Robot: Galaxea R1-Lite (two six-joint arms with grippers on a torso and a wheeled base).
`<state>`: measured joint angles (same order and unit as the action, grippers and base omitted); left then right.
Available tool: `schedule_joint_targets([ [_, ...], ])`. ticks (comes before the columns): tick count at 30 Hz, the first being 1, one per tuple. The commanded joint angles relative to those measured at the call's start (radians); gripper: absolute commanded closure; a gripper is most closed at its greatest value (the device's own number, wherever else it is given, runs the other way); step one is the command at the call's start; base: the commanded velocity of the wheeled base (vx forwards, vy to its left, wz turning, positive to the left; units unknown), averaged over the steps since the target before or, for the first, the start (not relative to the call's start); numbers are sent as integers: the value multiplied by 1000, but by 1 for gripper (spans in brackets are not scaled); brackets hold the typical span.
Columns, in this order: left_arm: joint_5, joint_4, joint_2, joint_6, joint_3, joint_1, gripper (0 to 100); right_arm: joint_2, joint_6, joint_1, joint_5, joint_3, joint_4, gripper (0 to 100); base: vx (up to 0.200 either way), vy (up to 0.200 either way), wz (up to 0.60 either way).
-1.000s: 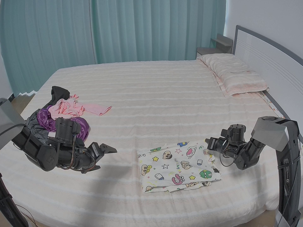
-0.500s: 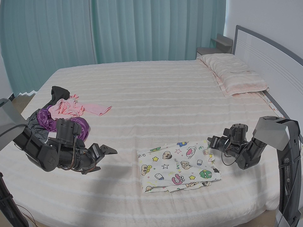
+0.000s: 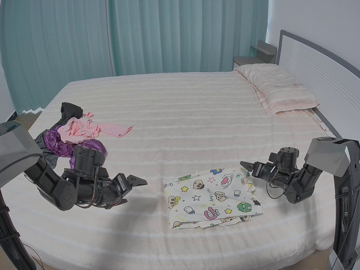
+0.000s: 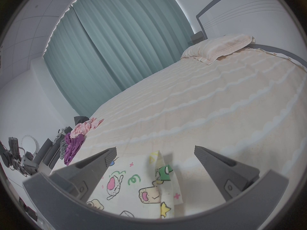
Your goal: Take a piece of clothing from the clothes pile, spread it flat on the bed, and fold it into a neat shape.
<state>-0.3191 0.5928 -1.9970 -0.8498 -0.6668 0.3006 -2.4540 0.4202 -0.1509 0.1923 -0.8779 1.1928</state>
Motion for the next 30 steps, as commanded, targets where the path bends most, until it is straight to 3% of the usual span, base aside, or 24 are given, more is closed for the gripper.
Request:
schedule_joint_targets([
  [1,14,44,-77,-14,-16,57,0,87,3,-4,2,53,-50,0,0,0,0],
  [4,63,82,-138,-23,-43,114,0,118,8,-6,27,129,-56,0,0,0,0],
  [8,262,99,-238,-25,-149,198,0,107,9,-7,108,226,-41,0,0,0,0],
  [10,321,90,-272,-25,-197,219,0,87,12,-3,157,247,-33,0,0,0,0],
  [19,322,94,-324,-25,-226,252,0,93,2,13,214,336,-19,0,0,0,0],
  [30,307,154,-385,1,-255,270,0,15,-5,5,274,257,-24,0,0,0,0],
])
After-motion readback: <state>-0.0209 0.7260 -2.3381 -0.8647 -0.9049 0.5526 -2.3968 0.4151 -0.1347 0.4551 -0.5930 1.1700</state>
